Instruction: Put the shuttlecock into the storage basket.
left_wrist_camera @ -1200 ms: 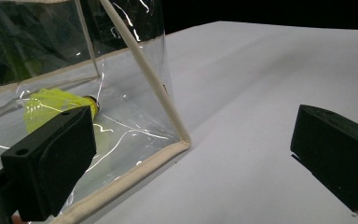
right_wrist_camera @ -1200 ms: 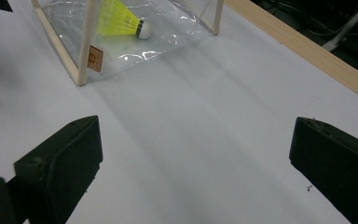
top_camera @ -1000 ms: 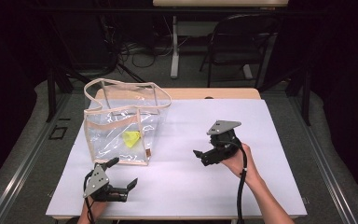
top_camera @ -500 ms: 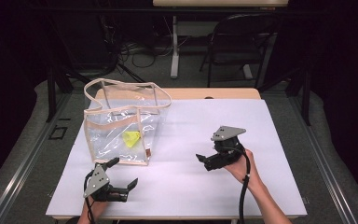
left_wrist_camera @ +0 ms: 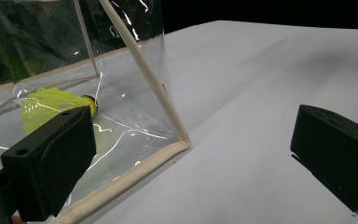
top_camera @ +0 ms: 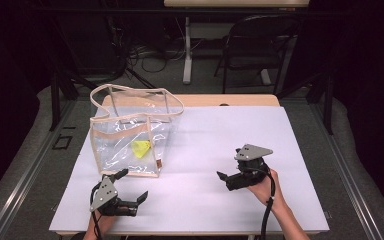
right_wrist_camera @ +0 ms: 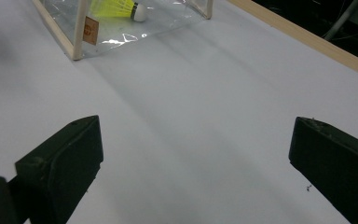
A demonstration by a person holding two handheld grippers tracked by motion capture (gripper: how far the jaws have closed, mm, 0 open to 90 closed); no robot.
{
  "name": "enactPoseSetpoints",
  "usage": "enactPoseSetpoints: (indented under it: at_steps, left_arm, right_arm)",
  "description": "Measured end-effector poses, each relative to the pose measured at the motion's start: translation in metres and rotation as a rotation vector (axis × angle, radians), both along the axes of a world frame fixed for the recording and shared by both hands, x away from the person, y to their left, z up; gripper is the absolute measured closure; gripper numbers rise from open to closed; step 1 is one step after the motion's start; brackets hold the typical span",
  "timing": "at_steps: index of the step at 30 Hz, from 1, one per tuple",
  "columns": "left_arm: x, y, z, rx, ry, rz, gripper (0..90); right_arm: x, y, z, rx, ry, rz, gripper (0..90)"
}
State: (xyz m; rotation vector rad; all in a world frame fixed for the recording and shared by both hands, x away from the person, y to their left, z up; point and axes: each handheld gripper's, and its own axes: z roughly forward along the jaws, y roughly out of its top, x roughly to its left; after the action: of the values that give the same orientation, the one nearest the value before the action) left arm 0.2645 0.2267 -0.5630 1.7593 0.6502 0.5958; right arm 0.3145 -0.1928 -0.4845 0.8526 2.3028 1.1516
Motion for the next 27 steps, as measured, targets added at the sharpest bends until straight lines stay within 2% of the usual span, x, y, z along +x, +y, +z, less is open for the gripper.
enactPoseSetpoints:
  at_steps: [18,27]
  left_arm:
    - [0.0,0.0,0.0,0.002,-0.002,0.001,0.1]
    - [0.0,0.0,0.0,0.0,0.0,-0.002,0.1]
  right_arm:
    - [-0.028,-0.021,-0.024,0.046,-0.098,-0.002,2.6]
    - [-0.042,-0.027,-0.038,0.041,-0.142,0.01,2.8]
